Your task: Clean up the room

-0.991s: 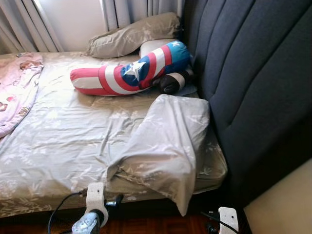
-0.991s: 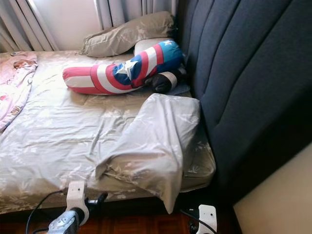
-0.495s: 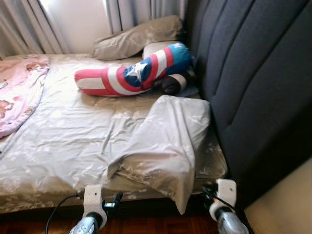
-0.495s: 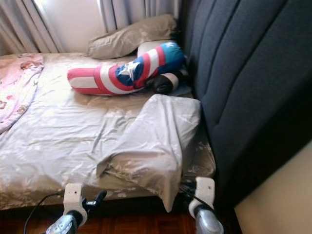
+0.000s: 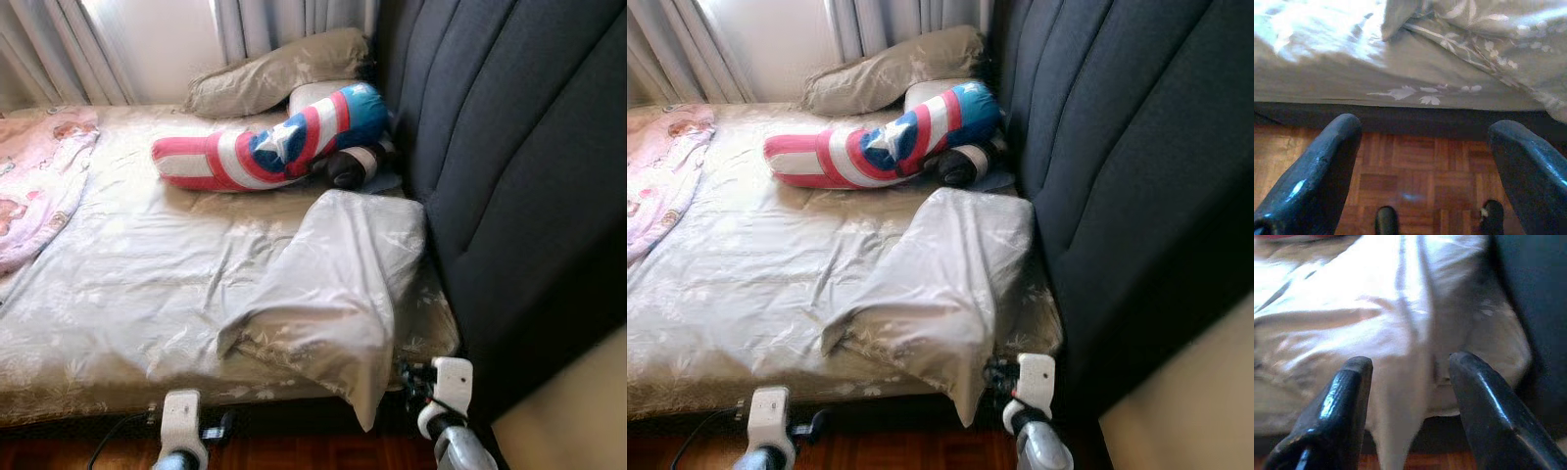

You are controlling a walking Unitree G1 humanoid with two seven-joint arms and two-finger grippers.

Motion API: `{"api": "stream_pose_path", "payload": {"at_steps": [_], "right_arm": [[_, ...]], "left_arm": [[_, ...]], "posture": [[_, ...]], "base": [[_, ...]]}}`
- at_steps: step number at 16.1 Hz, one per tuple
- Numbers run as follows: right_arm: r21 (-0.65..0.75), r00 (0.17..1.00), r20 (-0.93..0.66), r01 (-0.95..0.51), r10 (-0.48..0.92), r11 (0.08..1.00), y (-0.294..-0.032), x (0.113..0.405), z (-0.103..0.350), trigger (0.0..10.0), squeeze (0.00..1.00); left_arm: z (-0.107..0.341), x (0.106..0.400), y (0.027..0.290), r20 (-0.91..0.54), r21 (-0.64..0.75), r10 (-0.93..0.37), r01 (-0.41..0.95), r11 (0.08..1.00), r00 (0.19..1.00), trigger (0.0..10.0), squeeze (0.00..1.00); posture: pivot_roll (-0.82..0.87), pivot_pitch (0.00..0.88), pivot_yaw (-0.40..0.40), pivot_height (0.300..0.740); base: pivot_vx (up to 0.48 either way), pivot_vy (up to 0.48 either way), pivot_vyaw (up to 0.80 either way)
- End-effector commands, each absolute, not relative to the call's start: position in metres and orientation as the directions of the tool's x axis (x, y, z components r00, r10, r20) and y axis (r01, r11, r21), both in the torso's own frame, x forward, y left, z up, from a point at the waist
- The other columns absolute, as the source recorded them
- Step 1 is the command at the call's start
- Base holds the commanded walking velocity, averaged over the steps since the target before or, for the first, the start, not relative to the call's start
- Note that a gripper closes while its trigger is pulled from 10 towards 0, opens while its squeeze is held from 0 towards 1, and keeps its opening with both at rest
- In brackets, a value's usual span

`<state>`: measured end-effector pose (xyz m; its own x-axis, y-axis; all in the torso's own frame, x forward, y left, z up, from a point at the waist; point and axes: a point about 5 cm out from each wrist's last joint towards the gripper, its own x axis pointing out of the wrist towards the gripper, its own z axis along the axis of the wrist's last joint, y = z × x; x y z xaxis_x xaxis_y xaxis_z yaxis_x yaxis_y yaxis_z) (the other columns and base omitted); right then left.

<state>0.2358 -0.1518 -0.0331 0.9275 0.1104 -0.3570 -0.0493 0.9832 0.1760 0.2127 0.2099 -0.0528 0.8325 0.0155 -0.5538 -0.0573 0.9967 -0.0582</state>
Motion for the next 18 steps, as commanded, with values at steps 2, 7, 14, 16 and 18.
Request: {"api": "stream_pose_path", "payload": {"at_steps": [2,7,14,16,18], "right_arm": [[0.197,0.923,-0.366,-0.052,0.122,0.979,-0.1486,0.2376,-0.0332,10.0,0.0],[0.208,0.917,-0.376,-0.056,0.133,0.976,-0.1467,0.2396,-0.0331,10.0,0.0],[0.216,0.906,-0.407,-0.026,0.114,0.976,-0.1493,0.2377,-0.0366,10.0,0.0],[0.23,0.908,-0.408,0.0,0.096,0.973,-0.1503,0.2385,-0.0364,10.0,0.0],[0.229,0.908,-0.408,-0.003,0.099,0.973,-0.1488,0.2392,-0.036,10.0,0.0]], "left_arm": [[-0.0593,0.2028,0.2123,-0.591,-0.061,0.028,-0.079,0.995,0.806,10.0,0.0],[-0.0606,0.2024,0.2113,-0.603,-0.07,0.026,-0.085,0.994,0.798,10.0,0.0],[-0.0619,0.201,0.2135,-0.619,-0.072,0.028,-0.092,0.993,0.785,10.0,0.0],[-0.062,0.2006,0.2149,-0.622,-0.072,0.028,-0.093,0.993,0.782,10.0,0.0],[-0.0613,0.2018,0.2152,-0.62,-0.072,0.02,-0.082,0.994,0.784,10.0,0.0]], "posture": [[0.04,0.0,-0.043,0.74],[0.03,0.0,-0.045,0.74],[0.02,0.0,-0.046,0.74],[0.02,0.0,-0.047,0.74],[0.02,0.0,-0.048,0.74]], "base": [[0.127,0.0,0.4],[0.263,0.0,0.0],[0.303,0.0,0.0],[0.279,0.0,0.0],[0.0,0.0,0.0]]}}
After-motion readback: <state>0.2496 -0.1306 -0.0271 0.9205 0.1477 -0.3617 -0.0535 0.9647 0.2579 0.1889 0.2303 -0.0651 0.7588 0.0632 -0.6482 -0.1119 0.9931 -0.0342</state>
